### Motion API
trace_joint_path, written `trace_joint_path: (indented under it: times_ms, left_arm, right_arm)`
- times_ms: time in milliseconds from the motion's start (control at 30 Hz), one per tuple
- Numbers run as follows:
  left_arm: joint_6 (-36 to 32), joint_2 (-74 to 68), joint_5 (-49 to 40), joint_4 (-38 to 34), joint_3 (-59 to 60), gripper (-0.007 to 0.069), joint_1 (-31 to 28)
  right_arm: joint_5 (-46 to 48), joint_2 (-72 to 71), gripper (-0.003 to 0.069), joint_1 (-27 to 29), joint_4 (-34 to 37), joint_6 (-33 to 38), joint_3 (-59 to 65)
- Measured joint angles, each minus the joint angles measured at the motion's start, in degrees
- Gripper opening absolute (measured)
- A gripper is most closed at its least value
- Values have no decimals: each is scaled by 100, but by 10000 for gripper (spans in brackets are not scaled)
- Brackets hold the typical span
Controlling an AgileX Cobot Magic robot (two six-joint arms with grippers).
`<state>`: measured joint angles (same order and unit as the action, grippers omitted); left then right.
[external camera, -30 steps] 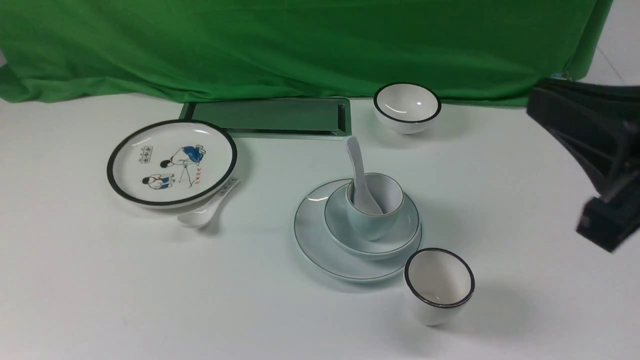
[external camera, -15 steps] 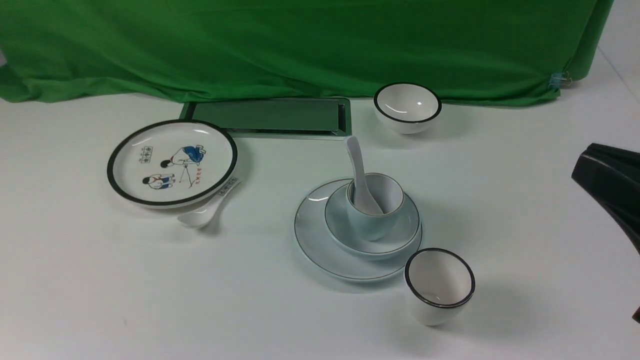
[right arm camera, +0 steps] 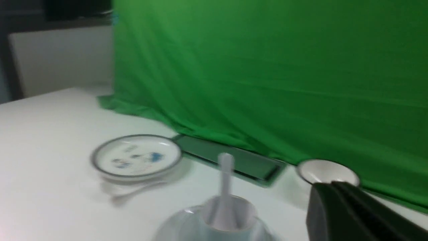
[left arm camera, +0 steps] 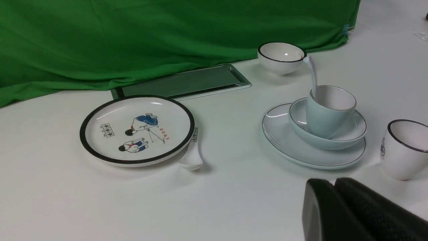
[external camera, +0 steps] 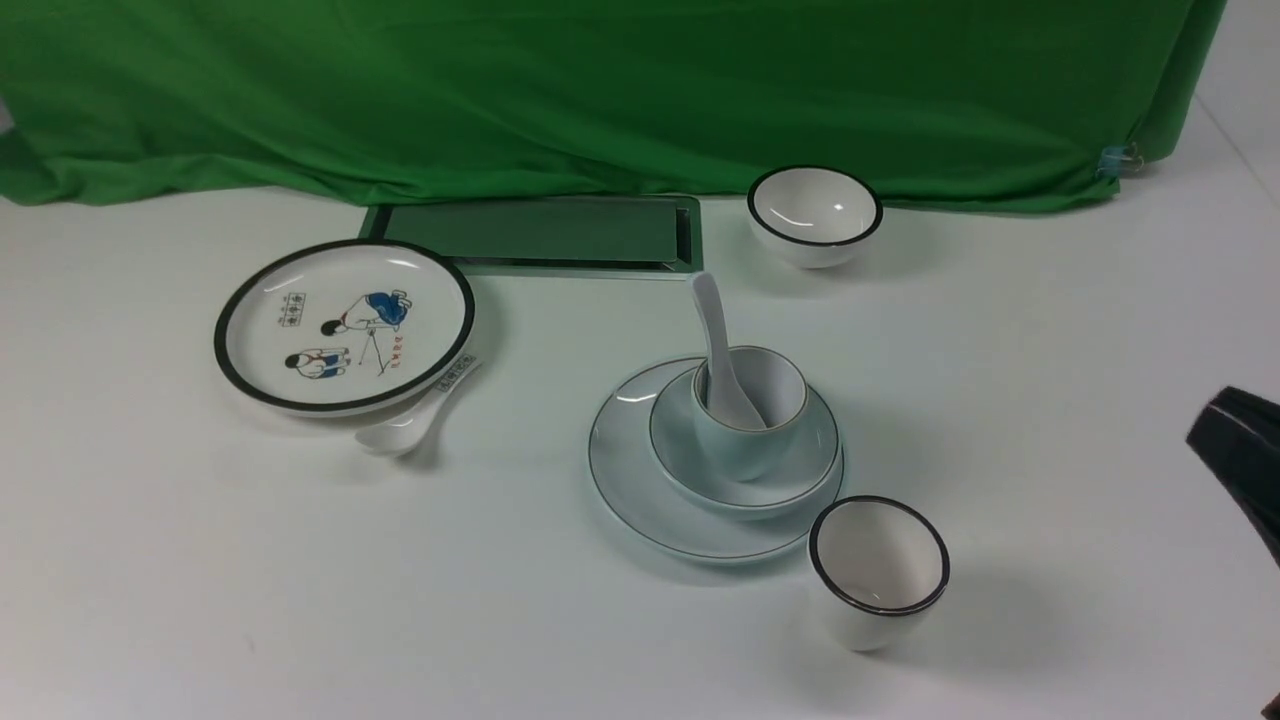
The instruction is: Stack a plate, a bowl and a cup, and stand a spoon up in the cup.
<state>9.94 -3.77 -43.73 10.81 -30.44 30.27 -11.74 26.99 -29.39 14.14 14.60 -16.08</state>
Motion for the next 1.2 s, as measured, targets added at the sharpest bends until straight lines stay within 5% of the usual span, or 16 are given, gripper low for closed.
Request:
trace_joint_path:
  times_ms: [167,267,533,1200]
  left_arm:
    - [0,0,0,0,0,-6,0]
    - [0,0,0,0,0,-6,0]
    - [0,0,-1,0,0,-6,0]
    - [-4,0,6,5,0,-6,0]
  right_arm:
    - [-19,-673,10,1189,-187,-553,880]
    - [356,-1315,10,2077,-979,-1511,1464]
    - [2000,-2511,10,3065,-1497,-2021,1655]
    - [2409,-2701,19,3171,-1554,-1651,1660]
